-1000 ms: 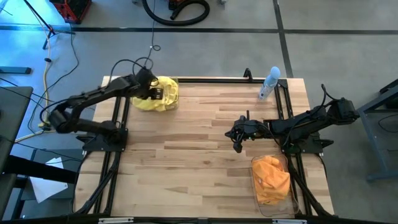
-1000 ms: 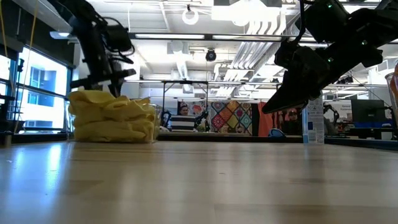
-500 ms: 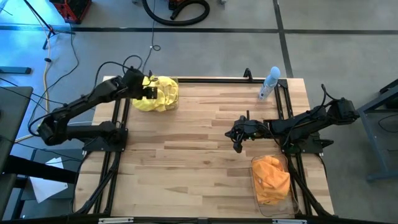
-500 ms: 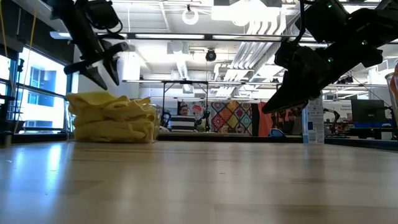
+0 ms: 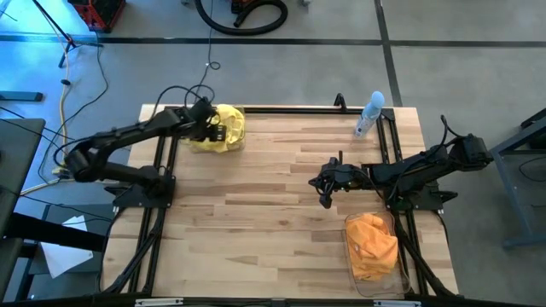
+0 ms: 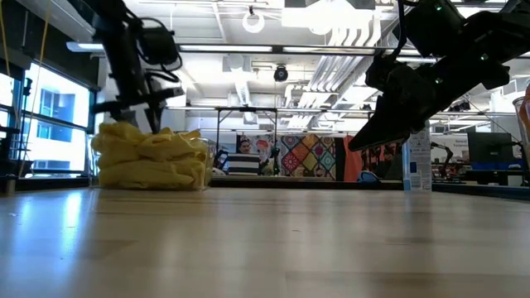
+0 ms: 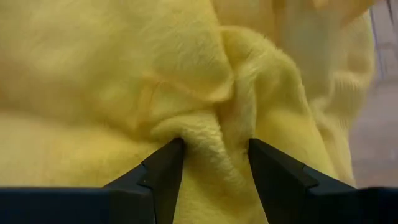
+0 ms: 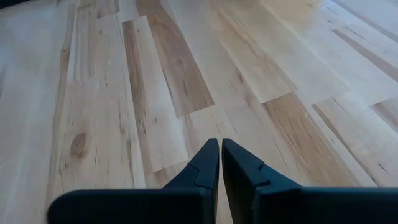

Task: Sort microfiber towel by color & place in baskets
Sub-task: Put the yellow towel into the top transparent bin

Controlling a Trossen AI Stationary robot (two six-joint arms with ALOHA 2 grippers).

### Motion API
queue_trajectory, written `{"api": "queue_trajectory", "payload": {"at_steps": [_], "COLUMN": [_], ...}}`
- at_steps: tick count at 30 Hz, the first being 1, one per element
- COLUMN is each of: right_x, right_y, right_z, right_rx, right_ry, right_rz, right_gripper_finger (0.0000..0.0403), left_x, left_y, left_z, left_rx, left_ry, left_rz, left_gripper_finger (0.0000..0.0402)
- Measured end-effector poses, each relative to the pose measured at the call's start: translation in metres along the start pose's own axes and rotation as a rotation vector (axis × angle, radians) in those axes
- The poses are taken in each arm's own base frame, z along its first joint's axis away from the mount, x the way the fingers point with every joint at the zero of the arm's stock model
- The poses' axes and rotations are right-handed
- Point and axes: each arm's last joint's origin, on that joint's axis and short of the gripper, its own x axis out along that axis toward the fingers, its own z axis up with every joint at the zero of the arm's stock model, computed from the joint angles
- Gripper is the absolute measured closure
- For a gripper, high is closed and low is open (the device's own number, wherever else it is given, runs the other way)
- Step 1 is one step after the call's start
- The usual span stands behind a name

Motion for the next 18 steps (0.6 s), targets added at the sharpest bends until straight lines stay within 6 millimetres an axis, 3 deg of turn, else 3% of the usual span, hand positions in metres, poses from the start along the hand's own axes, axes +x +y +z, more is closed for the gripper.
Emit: {"api": "queue_trajectory", "payload": {"at_steps": [7, 18], "right_x": [0.0, 0.0], "right_y": [0.0, 0.0], "right_z": [0.0, 0.0], "right_rx": [0.0, -0.001], "right_ry": [0.0, -0.001], "right_rz": [-0.001, -0.002], "right_gripper_finger": [0.0386, 0.0386], "left_x": [0.034, 0.083], "left_y": [0.001, 0.001], "left_z": [0.024, 0.02], "left_rx": [-0.058, -0.032], "left_ry": [-0.048, 0.1], "left_rz": [0.01, 0.119], "left_gripper_finger": [0.0228, 0.0228]}}
